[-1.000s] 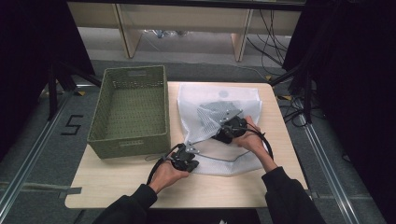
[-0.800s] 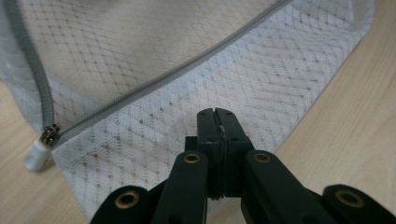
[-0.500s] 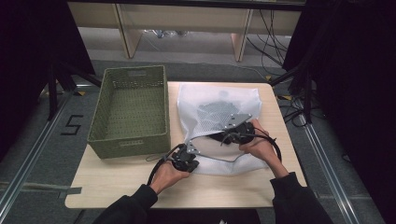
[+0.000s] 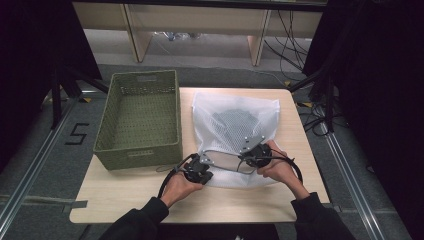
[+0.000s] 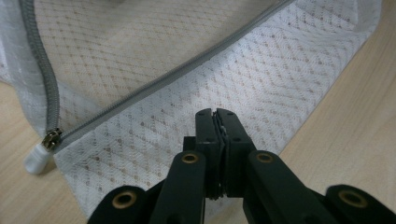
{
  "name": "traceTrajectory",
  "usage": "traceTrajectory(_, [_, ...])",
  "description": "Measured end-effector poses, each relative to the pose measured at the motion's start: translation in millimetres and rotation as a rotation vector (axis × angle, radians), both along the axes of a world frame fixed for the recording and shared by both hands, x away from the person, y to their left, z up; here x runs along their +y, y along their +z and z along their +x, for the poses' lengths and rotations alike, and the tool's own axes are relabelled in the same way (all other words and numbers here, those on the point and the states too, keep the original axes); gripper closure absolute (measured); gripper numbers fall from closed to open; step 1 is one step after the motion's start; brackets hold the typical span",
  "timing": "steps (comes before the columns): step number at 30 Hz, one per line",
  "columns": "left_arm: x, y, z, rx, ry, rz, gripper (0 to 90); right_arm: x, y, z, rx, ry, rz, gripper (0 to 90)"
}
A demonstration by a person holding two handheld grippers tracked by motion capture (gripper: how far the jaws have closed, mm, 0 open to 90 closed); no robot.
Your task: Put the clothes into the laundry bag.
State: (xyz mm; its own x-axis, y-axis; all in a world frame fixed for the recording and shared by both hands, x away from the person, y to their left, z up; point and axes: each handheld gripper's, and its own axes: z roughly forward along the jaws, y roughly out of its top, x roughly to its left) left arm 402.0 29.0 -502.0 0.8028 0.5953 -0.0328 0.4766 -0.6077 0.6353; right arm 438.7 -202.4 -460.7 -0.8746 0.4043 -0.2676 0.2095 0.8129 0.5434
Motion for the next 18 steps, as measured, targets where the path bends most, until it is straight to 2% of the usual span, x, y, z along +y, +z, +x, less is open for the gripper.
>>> traceTrajectory(2, [-0.4, -0.2, -0.5, 0.002, 0.004, -0.006, 85.5, 1.0, -5.2, 0.6, -0.001, 0.006, -0.013, 89.9])
traceTrajectory(3, [0.4, 0.7, 0.0, 0.007, -0.016, 0.007, 85.0, 1.0, -6.6, 0.3, 0.005, 0.006, -0.022, 89.9])
traceTrajectory(4, [-1.0, 0.0, -1.1, 0.007, -0.001, -0.01, 84.3, 1.0, -7.6, 0.2, 0.014, 0.001, -0.024, 89.9])
traceTrajectory(5, [1.2, 2.3, 0.0, 0.004, -0.043, 0.027, 83.0, 0.6, -8.8, 0.7, 0.012, -0.001, -0.027, 89.9])
traceTrajectory(6, [-1.2, 1.2, -1.7, 0.001, -0.012, -0.007, 81.1, -0.2, -9.8, 1.7, 0.009, -0.005, -0.03, 89.9])
traceTrajectory(9, [0.4, 7.7, -3.3, -0.003, -0.019, -0.017, 75.8, -3.7, -12.5, 4.1, 0.017, -0.012, -0.033, 89.9])
traceTrajectory(12, [2.4, 17.2, -7.3, -0.017, -0.022, -0.05, 71.1, -5.4, -13.1, 4.6, 0.011, -0.012, -0.032, 89.9])
traceTrajectory(13, [3.6, 20.3, -8.4, -0.018, -0.018, -0.051, 70.2, -5.5, -13.6, 2.7, 0.03, -0.035, -0.035, 89.9])
traceTrajectory(14, [4.6, 22.5, -9.9, -0.019, -0.015, -0.059, 69.4, -6.0, -13.5, 3.9, 0.024, -0.016, -0.062, 89.9])
traceTrajectory(15, [5.6, 23.8, -11.3, -0.026, -0.014, -0.07, 68.1, -6.2, -15.9, 3.7, 0.024, -0.029, -0.049, 89.9])
traceTrajectory(17, [9.1, 27.3, -14.2, -0.024, -0.029, -0.053, 65.1, -7.9, -18.9, 4.3, 0.035, -0.029, -0.062, 89.8])
traceTrajectory(18, [9.5, 27.7, -16.8, -0.022, -0.014, -0.065, 64.1, -8.5, -19.7, 3.9, 0.033, -0.025, -0.067, 89.8])
